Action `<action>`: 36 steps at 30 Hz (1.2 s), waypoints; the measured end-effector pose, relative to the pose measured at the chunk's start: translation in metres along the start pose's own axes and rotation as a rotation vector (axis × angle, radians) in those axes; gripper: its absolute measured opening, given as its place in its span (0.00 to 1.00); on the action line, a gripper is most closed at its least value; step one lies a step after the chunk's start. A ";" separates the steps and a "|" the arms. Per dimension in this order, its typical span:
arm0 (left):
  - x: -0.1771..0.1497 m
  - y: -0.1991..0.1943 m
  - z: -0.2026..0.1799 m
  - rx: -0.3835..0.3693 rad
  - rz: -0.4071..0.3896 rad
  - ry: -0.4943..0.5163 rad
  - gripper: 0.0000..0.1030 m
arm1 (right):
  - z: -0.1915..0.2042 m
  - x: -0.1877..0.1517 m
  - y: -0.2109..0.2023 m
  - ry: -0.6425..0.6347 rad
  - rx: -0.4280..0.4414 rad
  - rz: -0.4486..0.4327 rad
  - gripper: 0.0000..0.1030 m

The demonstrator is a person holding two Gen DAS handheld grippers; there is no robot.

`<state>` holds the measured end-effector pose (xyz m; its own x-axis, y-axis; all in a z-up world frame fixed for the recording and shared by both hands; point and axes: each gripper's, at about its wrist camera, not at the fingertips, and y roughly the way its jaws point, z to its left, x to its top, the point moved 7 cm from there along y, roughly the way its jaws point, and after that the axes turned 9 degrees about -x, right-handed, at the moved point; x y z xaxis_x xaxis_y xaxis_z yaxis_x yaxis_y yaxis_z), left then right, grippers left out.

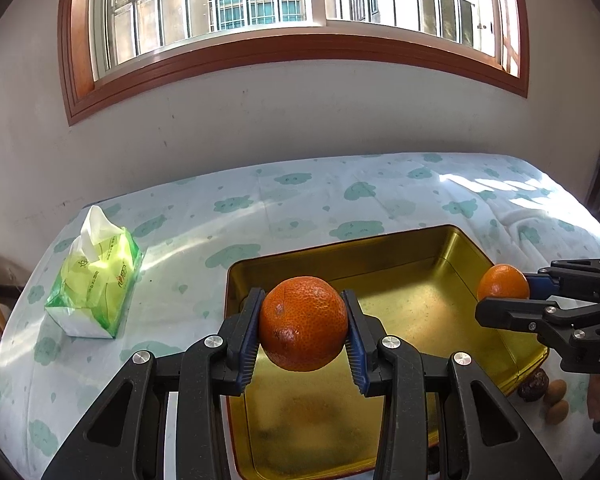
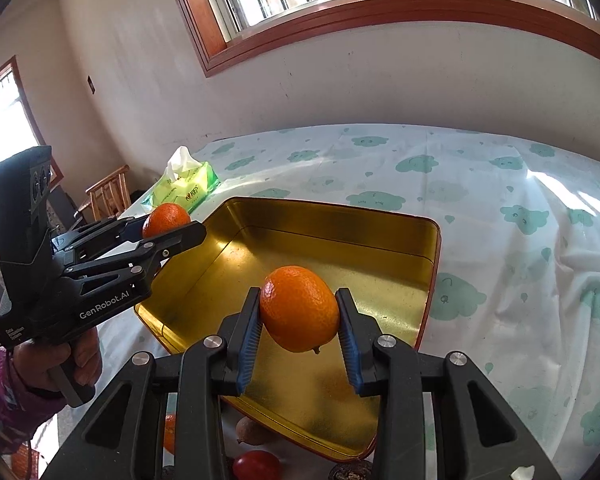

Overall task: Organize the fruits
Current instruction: 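Carry both tangerines into the red tin and open both tools, then grasp two brown round fruits with the right tool while the left grasps a dark tea ball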

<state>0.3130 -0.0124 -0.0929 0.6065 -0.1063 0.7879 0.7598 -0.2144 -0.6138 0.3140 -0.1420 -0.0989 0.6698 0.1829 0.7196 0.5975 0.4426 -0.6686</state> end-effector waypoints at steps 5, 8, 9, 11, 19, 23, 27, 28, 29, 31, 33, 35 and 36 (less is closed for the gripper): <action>-0.003 0.011 0.003 0.006 0.020 0.001 0.38 | -0.001 -0.002 0.007 -0.007 -0.004 0.013 0.33; -0.006 0.018 0.006 0.009 0.035 0.002 0.38 | -0.002 -0.002 0.011 -0.005 -0.005 0.022 0.33; -0.007 0.021 0.006 0.009 0.041 0.002 0.38 | -0.003 -0.003 0.012 -0.005 -0.005 0.025 0.33; -0.009 0.024 0.007 0.010 0.048 0.006 0.38 | -0.003 -0.004 0.016 -0.009 -0.005 0.031 0.33; -0.013 0.032 0.009 0.036 0.057 0.028 0.48 | -0.004 -0.005 0.024 -0.002 -0.002 0.035 0.35; -0.007 0.021 0.010 0.074 0.011 0.044 0.69 | -0.010 -0.004 0.013 0.033 0.001 0.009 0.42; -0.003 0.001 0.013 0.108 -0.031 0.020 0.77 | -0.015 -0.010 -0.024 0.066 0.016 -0.053 0.45; -0.005 -0.004 0.014 0.103 -0.035 0.003 0.79 | -0.015 -0.013 -0.038 0.064 0.018 -0.075 0.46; -0.008 -0.010 0.014 0.092 -0.037 -0.019 0.80 | -0.015 -0.018 -0.051 0.055 0.017 -0.098 0.47; -0.017 -0.021 0.015 0.061 -0.030 -0.077 0.82 | -0.015 -0.032 -0.077 0.024 -0.003 -0.135 0.51; -0.032 -0.034 0.012 0.006 -0.012 -0.147 0.82 | -0.018 -0.050 -0.099 0.006 -0.021 -0.148 0.54; -0.049 -0.051 0.005 -0.043 -0.015 -0.205 0.82 | -0.022 -0.070 -0.116 0.025 0.000 -0.143 0.54; -0.057 -0.061 0.001 -0.059 -0.028 -0.224 0.83 | -0.022 -0.080 -0.123 0.042 0.022 -0.137 0.54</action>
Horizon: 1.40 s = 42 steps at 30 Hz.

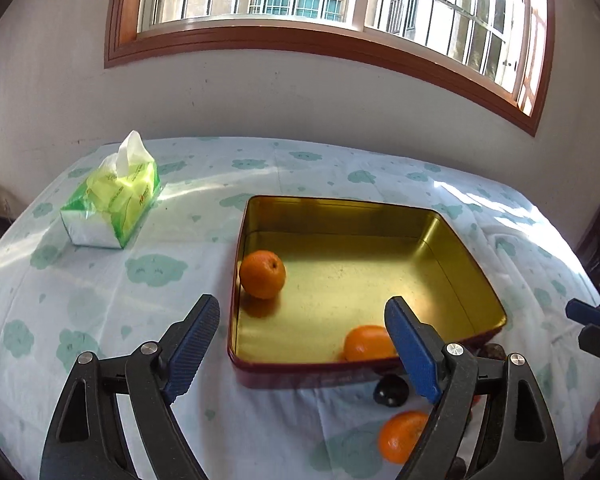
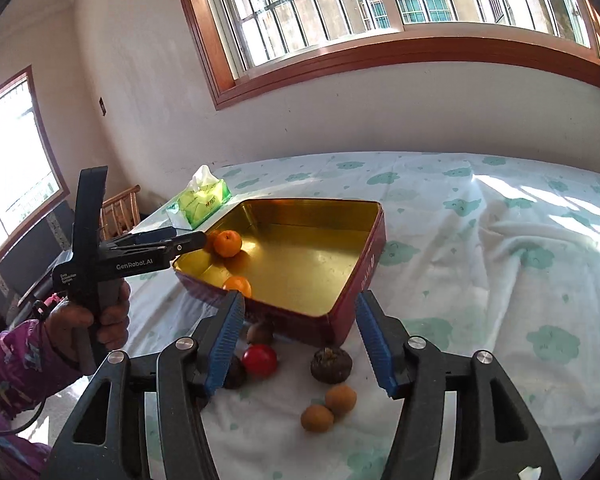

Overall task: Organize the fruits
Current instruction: 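Grasp two brown round fruits with the right tool while the left grasps a dark tea ball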

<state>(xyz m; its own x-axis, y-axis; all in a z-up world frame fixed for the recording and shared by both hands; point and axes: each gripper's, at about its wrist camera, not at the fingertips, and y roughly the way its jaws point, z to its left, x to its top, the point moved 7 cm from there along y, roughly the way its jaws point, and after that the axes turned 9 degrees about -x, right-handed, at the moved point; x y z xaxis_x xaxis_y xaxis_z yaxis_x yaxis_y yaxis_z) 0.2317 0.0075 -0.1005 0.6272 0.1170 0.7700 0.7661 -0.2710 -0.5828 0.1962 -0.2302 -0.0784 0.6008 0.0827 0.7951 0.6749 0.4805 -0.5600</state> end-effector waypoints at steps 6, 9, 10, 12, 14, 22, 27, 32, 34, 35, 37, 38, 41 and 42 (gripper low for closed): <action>-0.051 -0.058 -0.023 -0.019 -0.105 0.002 0.88 | 0.012 -0.054 -0.012 -0.059 -0.043 0.068 0.54; -0.079 -0.074 -0.031 -0.110 -0.110 -0.051 0.88 | 0.003 -0.064 -0.009 -0.021 -0.060 0.088 0.54; -0.088 -0.075 -0.034 -0.136 -0.078 -0.068 0.88 | -0.002 -0.066 -0.007 -0.008 -0.074 0.095 0.54; -0.108 -0.070 -0.041 -0.142 0.051 -0.088 0.88 | -0.012 -0.068 -0.001 0.011 -0.098 0.116 0.54; -0.129 -0.071 -0.046 -0.147 0.120 -0.143 0.88 | -0.017 -0.067 0.005 0.027 -0.104 0.135 0.54; -0.149 -0.110 -0.103 -0.283 0.097 -0.003 0.88 | -0.014 -0.069 0.033 0.043 -0.128 0.202 0.54; -0.140 -0.117 -0.108 -0.311 0.066 0.020 0.95 | -0.022 -0.065 0.052 0.145 -0.129 0.229 0.49; -0.129 -0.099 -0.082 -0.327 0.100 -0.110 0.95 | -0.012 -0.067 0.054 0.066 -0.182 0.232 0.19; -0.121 -0.095 -0.079 -0.325 0.082 -0.096 0.95 | -0.012 -0.068 0.047 0.021 -0.182 0.204 0.20; -0.118 -0.093 -0.081 -0.320 0.073 -0.071 0.95 | -0.017 -0.068 0.044 0.018 -0.199 0.199 0.20; -0.111 -0.087 -0.089 -0.298 0.065 -0.009 0.95 | -0.032 -0.066 0.039 0.039 -0.230 0.188 0.20; -0.108 -0.084 -0.094 -0.294 0.066 0.027 0.95 | -0.041 -0.065 0.037 0.050 -0.247 0.184 0.20; -0.107 -0.066 -0.109 -0.270 0.099 0.118 0.95 | -0.059 -0.067 0.036 0.117 -0.245 0.183 0.20; -0.107 -0.060 -0.112 -0.264 0.107 0.129 0.95 | -0.061 -0.066 0.035 0.125 -0.242 0.175 0.20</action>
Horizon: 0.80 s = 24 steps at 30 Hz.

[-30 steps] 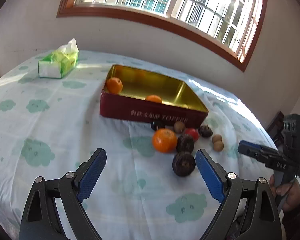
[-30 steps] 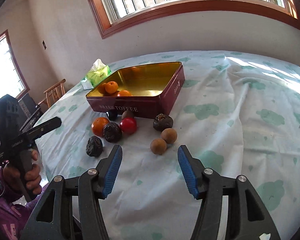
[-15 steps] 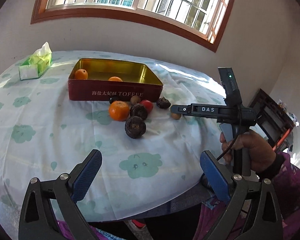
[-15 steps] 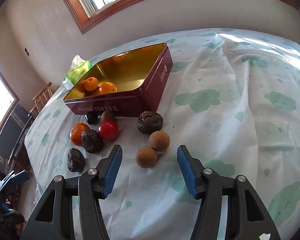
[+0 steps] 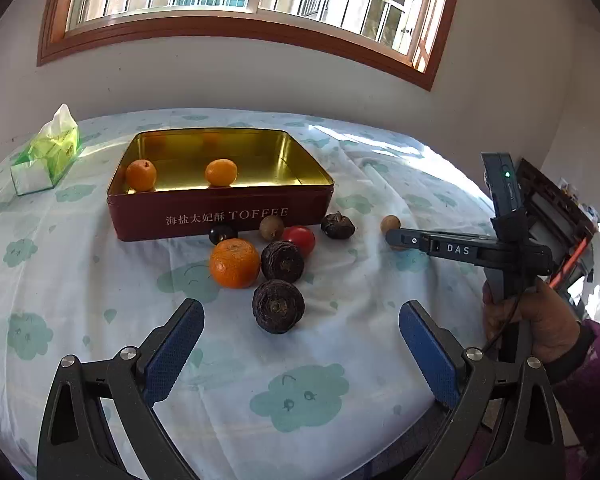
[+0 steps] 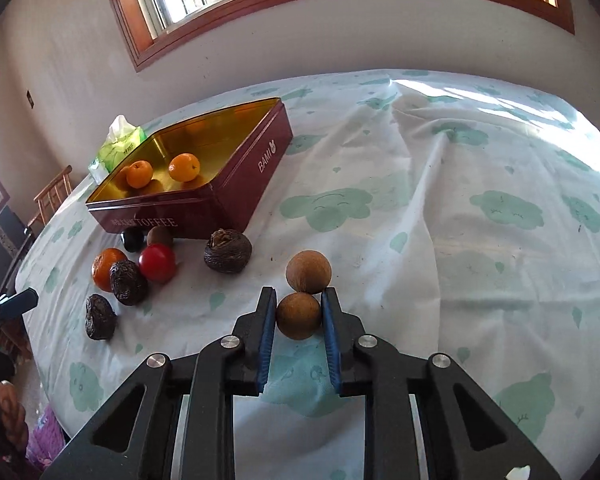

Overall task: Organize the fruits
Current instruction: 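Grasp two brown round fruits with the right tool while the left grasps a dark tea ball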

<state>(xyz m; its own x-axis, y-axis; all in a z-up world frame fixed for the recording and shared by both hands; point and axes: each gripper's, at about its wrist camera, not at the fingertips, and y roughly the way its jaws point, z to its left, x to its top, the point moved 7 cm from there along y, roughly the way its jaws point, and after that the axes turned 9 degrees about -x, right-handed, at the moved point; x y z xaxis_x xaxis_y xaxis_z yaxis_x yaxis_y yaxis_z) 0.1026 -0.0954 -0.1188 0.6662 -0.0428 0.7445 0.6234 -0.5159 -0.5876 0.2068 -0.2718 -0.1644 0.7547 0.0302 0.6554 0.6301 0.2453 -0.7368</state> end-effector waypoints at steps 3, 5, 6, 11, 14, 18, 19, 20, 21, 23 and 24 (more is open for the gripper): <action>0.001 0.017 0.004 -0.019 0.028 -0.031 0.95 | 0.002 0.000 0.001 -0.005 0.006 -0.001 0.20; 0.002 0.026 0.010 -0.028 0.032 -0.065 0.95 | 0.003 0.000 0.001 -0.006 0.013 -0.003 0.20; 0.003 0.028 0.011 -0.026 0.031 -0.075 0.95 | 0.003 0.000 0.001 -0.003 0.019 -0.003 0.20; 0.003 0.049 0.015 -0.003 0.083 -0.089 0.71 | 0.003 -0.001 0.001 0.005 0.034 -0.001 0.20; -0.002 0.061 0.015 0.006 0.112 -0.078 0.61 | 0.004 -0.001 0.003 0.001 0.034 0.004 0.20; -0.005 0.067 0.015 0.027 0.101 -0.060 0.54 | 0.004 -0.001 0.004 -0.001 0.036 0.011 0.20; -0.006 0.067 0.016 0.041 0.097 -0.051 0.47 | 0.004 -0.001 0.004 -0.001 0.035 0.011 0.20; -0.007 0.066 0.017 0.052 0.092 -0.045 0.35 | 0.004 -0.002 0.005 0.000 0.031 0.015 0.21; -0.008 0.065 0.019 0.039 0.087 -0.053 0.35 | 0.004 -0.002 0.005 0.000 0.031 0.017 0.21; -0.010 0.061 0.023 0.008 0.078 -0.097 0.35 | 0.004 -0.001 0.005 -0.002 0.030 0.015 0.21; -0.011 0.059 0.024 0.004 0.076 -0.109 0.35 | 0.004 -0.001 0.006 -0.004 0.027 0.015 0.21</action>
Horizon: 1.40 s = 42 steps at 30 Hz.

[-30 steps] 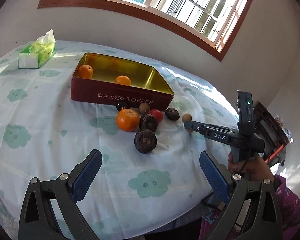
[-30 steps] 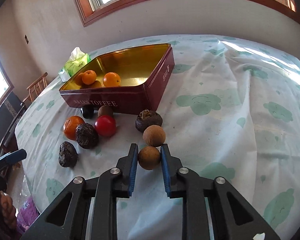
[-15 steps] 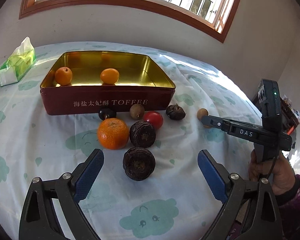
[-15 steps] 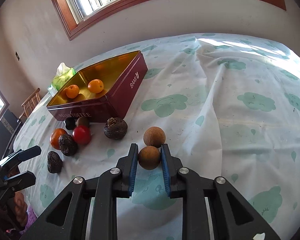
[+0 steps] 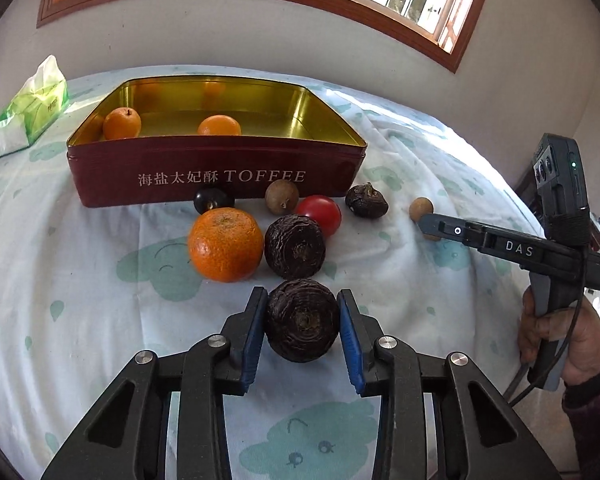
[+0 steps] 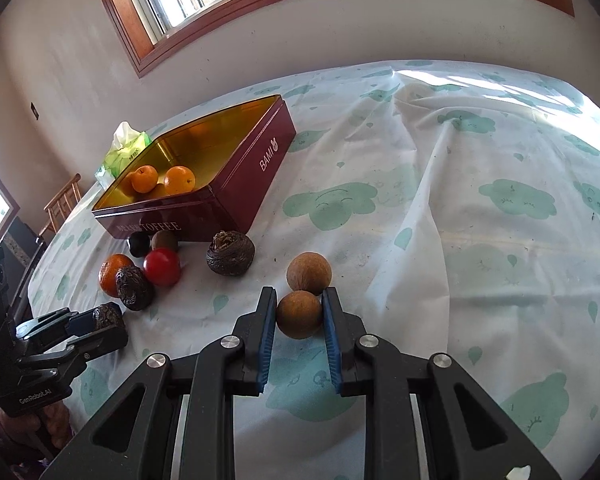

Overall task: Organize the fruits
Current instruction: 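Carry the held fruits with both tools over the red tin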

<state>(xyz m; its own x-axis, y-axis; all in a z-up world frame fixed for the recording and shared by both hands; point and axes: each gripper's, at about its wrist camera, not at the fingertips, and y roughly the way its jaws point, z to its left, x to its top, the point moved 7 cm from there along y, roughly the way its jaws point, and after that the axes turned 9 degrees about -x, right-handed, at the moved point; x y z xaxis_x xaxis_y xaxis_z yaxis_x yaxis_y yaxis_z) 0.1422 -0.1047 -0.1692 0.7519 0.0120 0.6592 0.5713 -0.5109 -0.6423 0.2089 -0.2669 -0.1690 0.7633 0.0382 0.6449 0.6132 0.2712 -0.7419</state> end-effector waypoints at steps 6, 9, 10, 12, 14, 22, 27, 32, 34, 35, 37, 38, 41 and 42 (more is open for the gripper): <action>-0.004 -0.021 0.004 0.036 -0.030 0.002 0.35 | 0.003 -0.001 0.001 -0.026 -0.032 -0.004 0.20; 0.001 -0.036 0.005 0.063 -0.067 0.025 0.35 | 0.005 -0.001 0.000 -0.040 -0.048 -0.006 0.20; 0.002 -0.041 0.006 0.072 -0.078 0.031 0.35 | 0.005 -0.001 0.000 -0.042 -0.050 -0.006 0.20; 0.005 -0.051 0.007 0.097 -0.097 0.049 0.35 | 0.005 -0.001 0.000 -0.039 -0.051 -0.006 0.20; 0.006 -0.059 0.007 0.118 -0.110 0.067 0.35 | 0.005 -0.001 -0.002 -0.033 -0.076 -0.010 0.20; 0.010 -0.079 0.009 0.196 -0.152 0.126 0.35 | 0.037 -0.014 -0.040 0.021 0.039 -0.064 0.20; 0.011 -0.084 0.013 0.209 -0.163 0.120 0.35 | 0.069 -0.012 -0.065 -0.018 0.092 -0.101 0.20; 0.013 -0.087 0.014 0.227 -0.172 0.131 0.35 | 0.094 -0.009 -0.082 -0.048 0.140 -0.126 0.20; 0.014 -0.089 0.015 0.235 -0.177 0.136 0.35 | 0.101 -0.007 -0.088 -0.055 0.155 -0.135 0.20; 0.014 -0.090 0.016 0.237 -0.179 0.138 0.35 | 0.104 -0.007 -0.090 -0.058 0.163 -0.138 0.20; 0.015 -0.091 0.016 0.240 -0.180 0.139 0.35 | 0.109 -0.006 -0.094 -0.063 0.176 -0.141 0.20; 0.016 -0.091 0.016 0.243 -0.181 0.140 0.35 | 0.111 -0.006 -0.095 -0.067 0.179 -0.141 0.20; 0.016 -0.092 0.017 0.243 -0.181 0.137 0.35 | 0.115 -0.007 -0.097 -0.066 0.192 -0.141 0.20; 0.016 -0.092 0.017 0.245 -0.181 0.139 0.35 | 0.115 -0.007 -0.097 -0.066 0.195 -0.140 0.20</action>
<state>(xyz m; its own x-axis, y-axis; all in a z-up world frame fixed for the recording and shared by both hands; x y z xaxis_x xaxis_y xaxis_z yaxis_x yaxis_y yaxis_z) 0.1077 -0.0426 -0.1061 0.5885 -0.0419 0.8074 0.7664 -0.2894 -0.5735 0.1208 -0.1833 -0.0799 0.6546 0.0480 0.7545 0.6567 0.4583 -0.5989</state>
